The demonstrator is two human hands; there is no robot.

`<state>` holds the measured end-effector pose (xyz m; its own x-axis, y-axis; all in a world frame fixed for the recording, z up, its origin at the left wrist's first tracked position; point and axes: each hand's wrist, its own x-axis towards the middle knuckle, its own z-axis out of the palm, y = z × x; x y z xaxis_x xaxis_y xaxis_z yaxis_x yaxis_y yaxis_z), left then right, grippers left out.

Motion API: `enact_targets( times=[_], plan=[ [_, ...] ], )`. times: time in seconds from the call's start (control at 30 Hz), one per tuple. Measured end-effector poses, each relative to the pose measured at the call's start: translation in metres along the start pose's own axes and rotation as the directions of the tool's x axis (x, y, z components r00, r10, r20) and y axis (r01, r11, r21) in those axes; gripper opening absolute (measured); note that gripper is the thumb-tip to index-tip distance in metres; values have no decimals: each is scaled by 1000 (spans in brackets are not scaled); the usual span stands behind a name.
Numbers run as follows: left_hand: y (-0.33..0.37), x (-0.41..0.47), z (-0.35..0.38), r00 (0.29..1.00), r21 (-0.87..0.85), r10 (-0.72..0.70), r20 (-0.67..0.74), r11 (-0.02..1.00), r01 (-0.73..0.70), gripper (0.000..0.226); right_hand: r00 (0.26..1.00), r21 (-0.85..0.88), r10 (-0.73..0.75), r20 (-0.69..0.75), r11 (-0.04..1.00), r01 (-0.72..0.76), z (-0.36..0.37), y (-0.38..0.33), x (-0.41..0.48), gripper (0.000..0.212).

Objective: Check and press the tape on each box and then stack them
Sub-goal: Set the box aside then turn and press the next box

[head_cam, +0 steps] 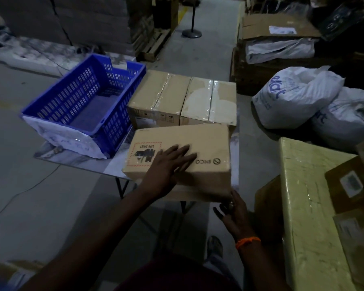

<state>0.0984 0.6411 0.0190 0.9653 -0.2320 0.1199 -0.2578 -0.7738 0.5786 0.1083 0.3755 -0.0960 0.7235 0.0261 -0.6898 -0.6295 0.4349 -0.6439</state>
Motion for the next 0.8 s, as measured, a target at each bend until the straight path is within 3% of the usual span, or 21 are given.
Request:
enact_targets(
  times=[0.13, 0.2, 0.23, 0.37, 0.47, 0.53, 0.6, 0.67, 0.8],
  plan=[
    [2, 0, -30, 997, -230, -37, -62, 973, 22, 72, 987, 7, -131, 91, 991, 131, 19, -34, -11, 31],
    [-1, -3, -46, 991, -433, -76, -110, 901, 21, 62, 967, -95, -215, 139, 969, 229, 30, -54, -19, 72],
    [-3, -6, -54, 986, -535, -129, -107, 843, 52, 59, 943, -128, -307, 133, 938, 323, 40, -64, -27, 76],
    [-17, -18, -67, 942, -777, -328, -72, 611, 153, 52, 856, -207, -475, 206, 833, 512, 70, -92, -46, 53],
    [-22, -30, -58, 897, -841, -436, -74, 510, 179, 44, 788, -303, -561, 253, 728, 615, 81, -100, -54, 43],
    [-24, -39, -46, 850, -868, -523, -68, 450, 207, 56, 764, -347, -576, 292, 680, 646, 81, -100, -54, 39],
    [-24, -45, -37, 833, -842, -545, -98, 491, 222, 71, 761, -361, -570, 310, 670, 649, 79, -98, -51, 38],
    [-22, -45, -31, 833, -801, -537, -133, 553, 228, 63, 775, -363, -558, 296, 685, 631, 75, -95, -46, 38],
    [-18, -36, -27, 804, -807, -563, -189, 556, 200, 45, 804, -362, -544, 240, 719, 594, 70, -92, -42, 46]
  ],
)
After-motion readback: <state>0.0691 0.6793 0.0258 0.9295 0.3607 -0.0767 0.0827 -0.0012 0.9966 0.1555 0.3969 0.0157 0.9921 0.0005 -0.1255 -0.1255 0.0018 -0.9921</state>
